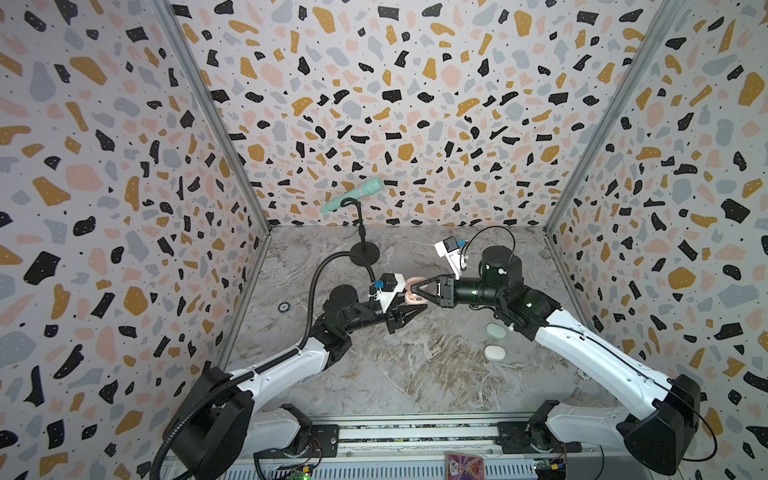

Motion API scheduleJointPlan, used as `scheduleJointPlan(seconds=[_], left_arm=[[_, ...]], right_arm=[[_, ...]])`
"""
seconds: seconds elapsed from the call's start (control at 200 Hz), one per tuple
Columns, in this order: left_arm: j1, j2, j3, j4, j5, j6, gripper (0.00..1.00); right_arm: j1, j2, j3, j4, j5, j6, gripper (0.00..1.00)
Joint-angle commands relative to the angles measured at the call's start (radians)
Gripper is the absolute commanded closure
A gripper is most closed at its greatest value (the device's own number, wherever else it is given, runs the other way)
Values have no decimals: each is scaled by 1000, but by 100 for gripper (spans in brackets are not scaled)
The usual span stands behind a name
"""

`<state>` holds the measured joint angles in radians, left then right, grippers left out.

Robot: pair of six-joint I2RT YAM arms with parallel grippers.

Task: Insert the wireless bluetooth earbuds into the charging case
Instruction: 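Lift and carry the pink earbud to the case in the left gripper, then lower the pink earbud into the empty case slot with the right gripper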

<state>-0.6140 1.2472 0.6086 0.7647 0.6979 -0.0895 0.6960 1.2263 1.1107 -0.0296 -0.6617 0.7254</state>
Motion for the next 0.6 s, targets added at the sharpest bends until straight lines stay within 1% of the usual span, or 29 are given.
scheduleJointPlan(seconds=[0.0,0.596], left_arm=[[-6,-20,32,65,18,8,66],[-6,-32,34,57,19,7,66]], right_arm=[[5,-6,-4,45,16,5,85],[31,9,-32,60,36,1,84]])
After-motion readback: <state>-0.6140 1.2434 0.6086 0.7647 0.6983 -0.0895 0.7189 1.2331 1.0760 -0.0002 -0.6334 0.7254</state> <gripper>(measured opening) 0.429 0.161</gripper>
